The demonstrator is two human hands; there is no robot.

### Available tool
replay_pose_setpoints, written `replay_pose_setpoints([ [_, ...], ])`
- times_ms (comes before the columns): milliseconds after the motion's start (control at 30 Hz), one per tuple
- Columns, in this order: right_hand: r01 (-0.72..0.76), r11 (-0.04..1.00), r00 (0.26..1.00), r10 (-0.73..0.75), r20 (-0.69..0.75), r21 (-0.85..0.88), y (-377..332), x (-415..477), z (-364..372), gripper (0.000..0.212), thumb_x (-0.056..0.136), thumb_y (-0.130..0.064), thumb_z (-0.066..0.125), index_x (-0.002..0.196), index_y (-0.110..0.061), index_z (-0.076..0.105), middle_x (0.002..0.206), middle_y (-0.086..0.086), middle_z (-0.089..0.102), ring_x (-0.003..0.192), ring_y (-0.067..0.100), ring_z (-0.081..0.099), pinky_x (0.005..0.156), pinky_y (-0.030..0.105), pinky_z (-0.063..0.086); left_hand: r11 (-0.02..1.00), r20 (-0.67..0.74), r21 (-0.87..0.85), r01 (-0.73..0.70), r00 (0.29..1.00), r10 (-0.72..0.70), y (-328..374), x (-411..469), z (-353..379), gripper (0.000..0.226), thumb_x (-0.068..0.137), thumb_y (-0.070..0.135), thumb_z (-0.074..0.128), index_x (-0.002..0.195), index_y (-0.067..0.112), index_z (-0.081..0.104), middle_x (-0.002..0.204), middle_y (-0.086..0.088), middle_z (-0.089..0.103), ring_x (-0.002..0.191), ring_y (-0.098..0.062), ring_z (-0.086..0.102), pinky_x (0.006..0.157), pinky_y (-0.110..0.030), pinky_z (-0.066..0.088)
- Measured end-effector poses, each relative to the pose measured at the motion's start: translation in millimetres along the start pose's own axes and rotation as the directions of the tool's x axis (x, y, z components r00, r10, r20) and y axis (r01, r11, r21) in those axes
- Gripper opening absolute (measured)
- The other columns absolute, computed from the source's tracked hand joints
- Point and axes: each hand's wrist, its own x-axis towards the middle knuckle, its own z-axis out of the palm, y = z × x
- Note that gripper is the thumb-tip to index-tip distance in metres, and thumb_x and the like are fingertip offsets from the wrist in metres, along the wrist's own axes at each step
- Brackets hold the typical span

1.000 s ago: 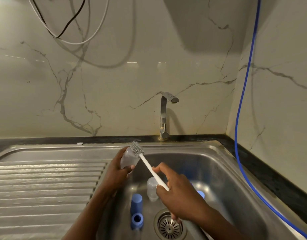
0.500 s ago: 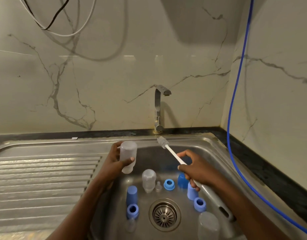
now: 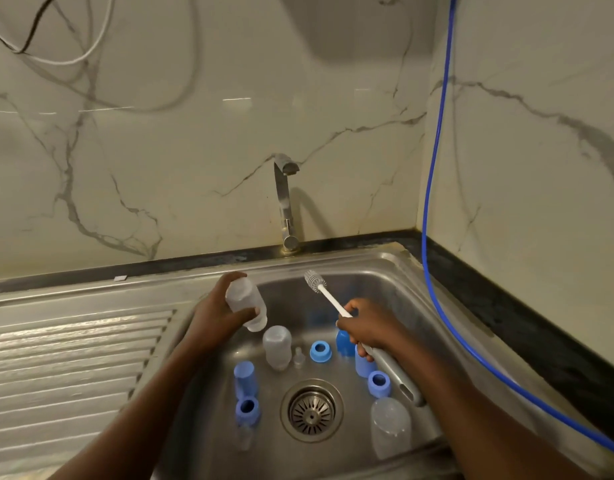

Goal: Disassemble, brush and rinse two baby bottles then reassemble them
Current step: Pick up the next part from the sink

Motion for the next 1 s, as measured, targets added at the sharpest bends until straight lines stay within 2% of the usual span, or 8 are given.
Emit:
replay_pose_setpoints([
  [133, 0.017, 1.000, 1.000, -0.017, 0.008, 0.003, -1, 3, 2, 0.008, 0.089, -0.017, 0.059, 0.091, -0.010, 0.054, 0.058, 0.006, 0.054, 0.034, 0.012, 0.046, 0.038, 0.020, 0.040, 0.991, 0.121, 0.121, -0.051, 0.992, 0.036, 4, -4, 8, 0.062, 0.075, 0.032, 0.083, 0.127, 0.026, 0.052, 0.115, 0.005, 0.061, 0.105, -0.014, 0.059, 0.089, -0.032, 0.050],
  [267, 0.019, 1.000, 1.000, -0.019, 0.013, -0.006, 1, 4, 4, 0.007, 0.088, -0.015, 0.058, 0.087, -0.010, 0.053, 0.058, 0.006, 0.054, 0.035, 0.012, 0.047, 0.038, 0.020, 0.040, 0.957, 0.299, 0.254, -0.143, 0.952, 0.063, 6, -22, 5, 0.062, 0.074, 0.039, 0.083, 0.122, 0.028, 0.045, 0.111, 0.012, 0.056, 0.099, -0.006, 0.057, 0.075, -0.014, 0.043],
  [367, 0.011, 1.000, 1.000, -0.010, 0.021, -0.021, 0, 2, 6, 0.006, 0.089, -0.014, 0.057, 0.089, -0.010, 0.052, 0.061, 0.007, 0.055, 0.039, 0.014, 0.048, 0.040, 0.022, 0.041, 0.938, 0.475, 0.257, -0.233, 0.876, 0.087, 6, -39, -11, 0.061, 0.074, 0.045, 0.080, 0.119, 0.040, 0.040, 0.112, 0.019, 0.055, 0.098, 0.000, 0.059, 0.077, -0.017, 0.047],
  [500, 0.008, 0.997, 0.999, -0.006, 0.033, -0.077, -5, 1, 17, 0.003, 0.085, -0.011, 0.054, 0.086, -0.009, 0.053, 0.066, 0.011, 0.059, 0.041, 0.017, 0.051, 0.042, 0.022, 0.042, 0.918, 0.607, 0.284, -0.276, 0.793, 0.051, 7, -59, -30, 0.053, 0.065, 0.053, 0.075, 0.107, 0.048, 0.042, 0.104, 0.021, 0.058, 0.091, 0.004, 0.058, 0.078, -0.015, 0.046],
  [667, -0.017, 0.983, 0.994, 0.037, 0.102, -0.185, -11, -2, 32, 0.008, 0.082, -0.007, 0.049, 0.082, -0.007, 0.057, 0.057, 0.008, 0.059, 0.036, 0.016, 0.050, 0.043, 0.021, 0.042, 0.874, 0.728, 0.322, -0.365, 0.685, 0.018, -1, -76, -25, 0.054, 0.071, 0.039, 0.084, 0.105, 0.036, 0.041, 0.097, 0.022, 0.053, 0.086, 0.011, 0.051, 0.071, -0.005, 0.036],
  [733, -0.001, 0.982, 0.994, 0.022, 0.108, -0.190, -13, -3, 33, 0.008, 0.085, -0.008, 0.049, 0.084, -0.007, 0.057, 0.059, 0.008, 0.059, 0.037, 0.017, 0.050, 0.042, 0.022, 0.042, 0.854, 0.760, 0.339, -0.396, 0.650, 0.000, -4, -79, -22, 0.056, 0.073, 0.039, 0.083, 0.105, 0.034, 0.038, 0.102, 0.020, 0.050, 0.088, 0.007, 0.049, 0.073, -0.006, 0.037],
  [867, 0.017, 0.985, 0.996, -0.001, 0.092, -0.170, -12, -4, 30, 0.006, 0.084, -0.008, 0.049, 0.086, -0.008, 0.055, 0.064, 0.009, 0.058, 0.039, 0.016, 0.050, 0.042, 0.021, 0.041, 0.820, 0.780, 0.402, -0.407, 0.621, -0.074, -8, -82, -17, 0.059, 0.072, 0.045, 0.082, 0.108, 0.028, 0.038, 0.115, 0.008, 0.053, 0.099, -0.010, 0.051, 0.085, -0.028, 0.045],
  [1000, 0.035, 0.986, 0.994, -0.016, 0.112, -0.166, -13, -4, 31, 0.006, 0.085, -0.008, 0.049, 0.086, -0.007, 0.055, 0.065, 0.010, 0.059, 0.038, 0.017, 0.050, 0.043, 0.022, 0.043, 0.795, 0.803, 0.425, -0.433, 0.585, -0.111, -11, -85, -9, 0.062, 0.074, 0.042, 0.082, 0.115, 0.023, 0.039, 0.112, 0.014, 0.046, 0.100, -0.007, 0.047, 0.083, -0.022, 0.042],
])
